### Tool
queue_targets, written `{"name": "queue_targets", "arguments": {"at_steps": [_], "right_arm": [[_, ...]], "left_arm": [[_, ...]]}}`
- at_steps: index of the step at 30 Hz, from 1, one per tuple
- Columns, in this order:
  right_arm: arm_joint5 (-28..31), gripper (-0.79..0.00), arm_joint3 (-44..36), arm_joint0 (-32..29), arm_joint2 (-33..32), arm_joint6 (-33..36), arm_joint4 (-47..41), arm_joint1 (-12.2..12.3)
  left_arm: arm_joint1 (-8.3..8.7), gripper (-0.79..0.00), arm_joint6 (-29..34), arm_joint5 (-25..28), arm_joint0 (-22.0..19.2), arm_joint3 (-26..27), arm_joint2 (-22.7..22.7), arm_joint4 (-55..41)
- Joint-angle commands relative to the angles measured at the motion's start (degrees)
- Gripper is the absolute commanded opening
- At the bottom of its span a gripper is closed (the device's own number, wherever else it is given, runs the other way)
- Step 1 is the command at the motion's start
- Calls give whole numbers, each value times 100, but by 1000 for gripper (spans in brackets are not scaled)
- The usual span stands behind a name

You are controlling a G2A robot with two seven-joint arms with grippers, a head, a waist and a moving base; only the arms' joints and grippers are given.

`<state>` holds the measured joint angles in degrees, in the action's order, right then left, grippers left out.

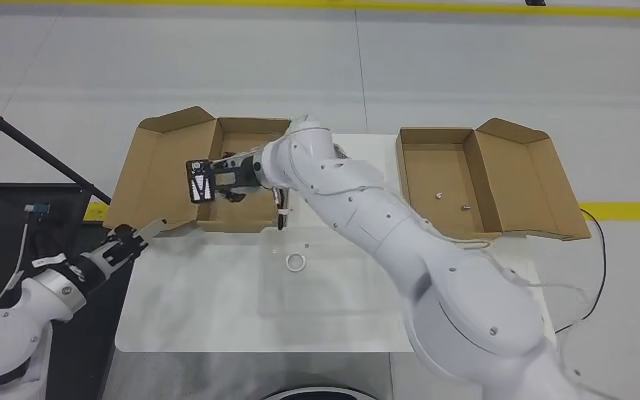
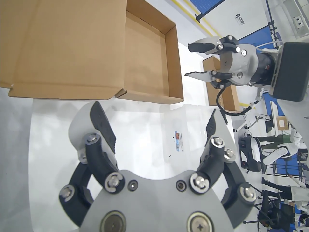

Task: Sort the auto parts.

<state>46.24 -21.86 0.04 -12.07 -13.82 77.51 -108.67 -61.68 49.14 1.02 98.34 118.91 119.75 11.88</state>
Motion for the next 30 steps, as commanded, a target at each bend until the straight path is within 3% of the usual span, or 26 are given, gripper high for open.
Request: {"name": "queue_targets", "arguments": {"at_steps": [1,8,16,18,21,24,26,30], "right_arm": [[81,-397,-164,16,-20,153,70,80],[547,-302,-1224,-53,-349,1073,-75,510],[883,-228,-3335,-781,-1183,2984,-605,1374],[1007,-172,-4080,-1124,-1459,3657,-791,1633],[1176,0,-5175,-1722,-1844,4782,-1209,1997],[1175,0,-6066,-2188,-2095,5944,-1808,2295],[785,0,-6433,-2399,-2130,6402,-2057,2462],[712,0,-6489,-2422,-2117,6475,-2087,2487]], "left_arm": [[9,0,-9,-7,-32,-27,-18,-1],[31,0,-157,-69,-117,-163,-50,-21],[47,0,-297,-149,-176,-185,-119,-68],[47,0,-297,-149,-176,-185,-119,-68],[47,0,-297,-149,-176,-185,-119,-68],[47,0,-297,-149,-176,-185,-119,-68],[47,0,-297,-149,-176,-185,-119,-68],[47,0,-297,-149,-176,-185,-119,-68]]}}
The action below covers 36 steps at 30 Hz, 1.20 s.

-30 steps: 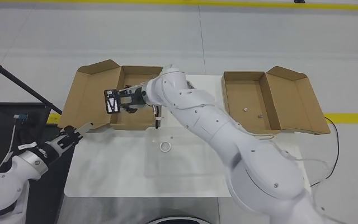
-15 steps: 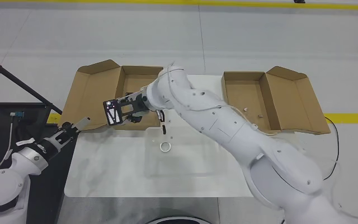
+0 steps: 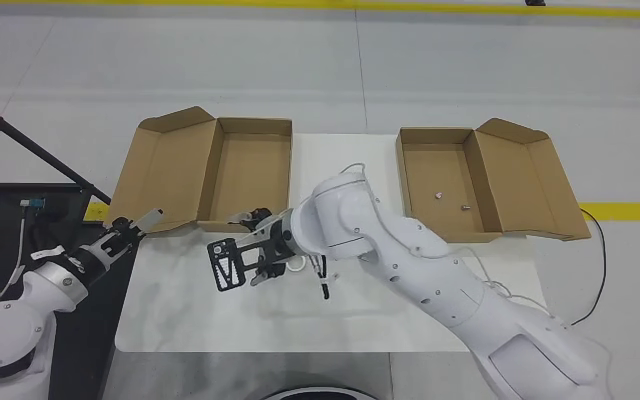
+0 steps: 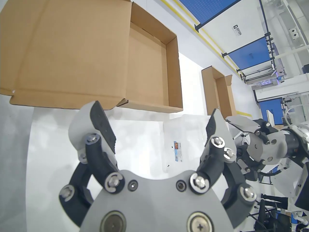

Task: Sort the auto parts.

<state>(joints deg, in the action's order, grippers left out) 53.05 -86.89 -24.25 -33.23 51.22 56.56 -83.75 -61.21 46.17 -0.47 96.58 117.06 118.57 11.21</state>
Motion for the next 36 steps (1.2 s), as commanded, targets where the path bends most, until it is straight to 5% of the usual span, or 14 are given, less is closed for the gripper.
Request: {"name": "queue_targets", "arguments": {"at_steps": [1,19,29,36], "right_arm": [[31,0,14,6,-1,-28,7,-5],[-85,0,256,-29,83,86,-79,44],[-227,-231,161,-60,140,228,-315,185],[-433,-252,253,11,353,434,-605,251]], "left_arm": [[0,0,0,0,0,0,0,0],[0,0,0,0,0,0,0,0],[0,0,0,0,0,0,0,0],[0,0,0,0,0,0,0,0]]}}
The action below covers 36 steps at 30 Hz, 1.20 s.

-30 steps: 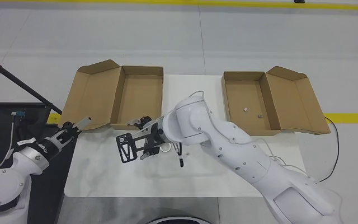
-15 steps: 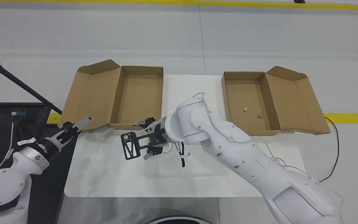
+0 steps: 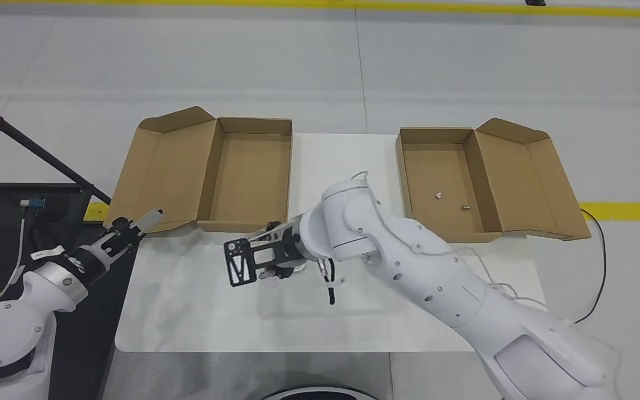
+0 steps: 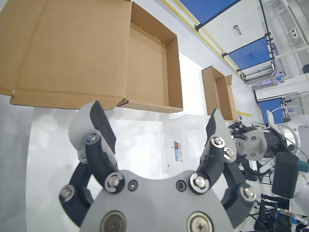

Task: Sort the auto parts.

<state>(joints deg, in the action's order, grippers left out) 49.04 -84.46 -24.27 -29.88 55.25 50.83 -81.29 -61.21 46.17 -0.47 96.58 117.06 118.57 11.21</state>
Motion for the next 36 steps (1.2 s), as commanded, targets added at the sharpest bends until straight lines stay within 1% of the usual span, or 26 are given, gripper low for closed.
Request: {"name": "queue_targets", "arguments": {"at_steps": [1,10,11,13,16,17,18,19,20,24,30,36], "right_arm": [[-72,-256,21,26,41,72,-75,13],[-357,-286,117,117,251,357,-425,99],[-388,-286,167,143,313,388,-486,99],[-447,-314,293,204,433,447,-620,91],[-586,-317,575,294,618,586,-843,61],[-629,-329,686,333,686,629,-891,46],[-692,-342,800,370,740,692,-937,29],[-749,-382,891,402,788,748,-983,9],[-777,-400,974,431,833,776,-1018,-15],[-840,-397,1346,517,961,831,-1075,-123],[-954,-400,1846,594,1151,706,-916,-335],[-1106,-422,2327,649,1319,559,-704,-566]], "left_arm": [[0,0,0,0,0,0,0,0],[0,0,0,0,0,0,0,0],[0,0,0,0,0,0,0,0],[0,0,0,0,0,0,0,0],[0,0,0,0,0,0,0,0],[0,0,0,0,0,0,0,0],[0,0,0,0,0,0,0,0],[0,0,0,0,0,0,0,0],[0,0,0,0,0,0,0,0],[0,0,0,0,0,0,0,0],[0,0,0,0,0,0,0,0],[0,0,0,0,0,0,0,0]]}}
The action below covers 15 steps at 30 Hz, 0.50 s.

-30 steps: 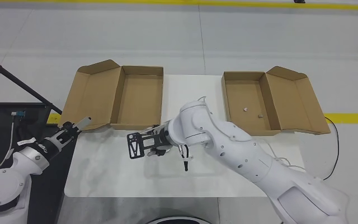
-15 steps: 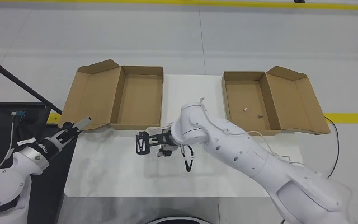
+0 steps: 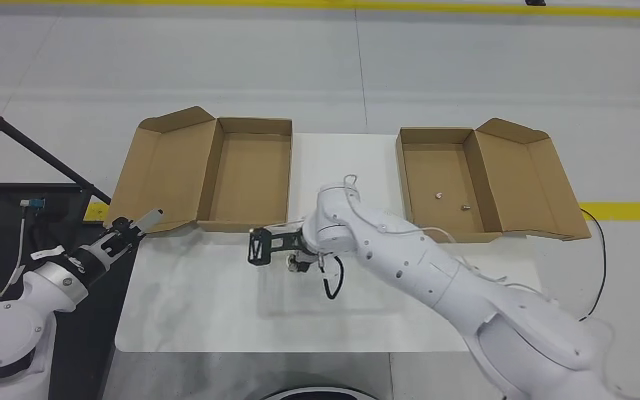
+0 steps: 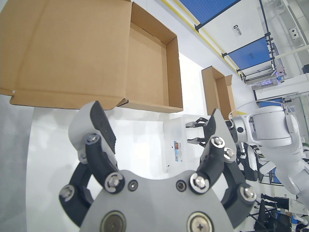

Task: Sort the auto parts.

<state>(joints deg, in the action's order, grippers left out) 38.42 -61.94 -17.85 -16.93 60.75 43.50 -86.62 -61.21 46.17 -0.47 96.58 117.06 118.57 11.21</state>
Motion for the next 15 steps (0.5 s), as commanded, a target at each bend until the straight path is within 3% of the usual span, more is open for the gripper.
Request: {"name": "queue_targets", "arguments": {"at_steps": [1,15], "right_arm": [[-73,-434,135,16,47,0,56,-71],[32,-480,842,86,149,-269,170,-474]], "left_arm": [[0,0,0,0,0,0,0,0],[0,0,0,0,0,0,0,0]]}}
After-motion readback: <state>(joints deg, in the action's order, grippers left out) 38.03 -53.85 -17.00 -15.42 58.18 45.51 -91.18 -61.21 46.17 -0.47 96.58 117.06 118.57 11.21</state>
